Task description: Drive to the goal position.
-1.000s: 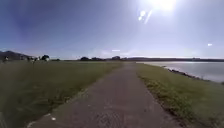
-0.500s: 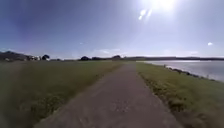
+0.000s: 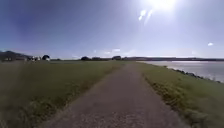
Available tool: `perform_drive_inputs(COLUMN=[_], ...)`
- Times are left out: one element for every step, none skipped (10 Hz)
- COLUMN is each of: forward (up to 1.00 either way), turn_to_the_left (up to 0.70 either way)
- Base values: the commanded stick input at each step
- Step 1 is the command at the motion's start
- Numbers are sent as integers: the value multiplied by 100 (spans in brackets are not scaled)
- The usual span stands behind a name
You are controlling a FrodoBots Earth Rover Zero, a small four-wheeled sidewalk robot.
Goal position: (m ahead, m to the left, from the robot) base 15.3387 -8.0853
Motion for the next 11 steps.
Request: perform_drive_inputs(forward=[70, 70, 70, 70, 70, 70, 70, 70, 70, 70, 70], turn_to_the_left=[0, 0, 0, 0, 0, 0, 0, -1, -7, -13, -19])
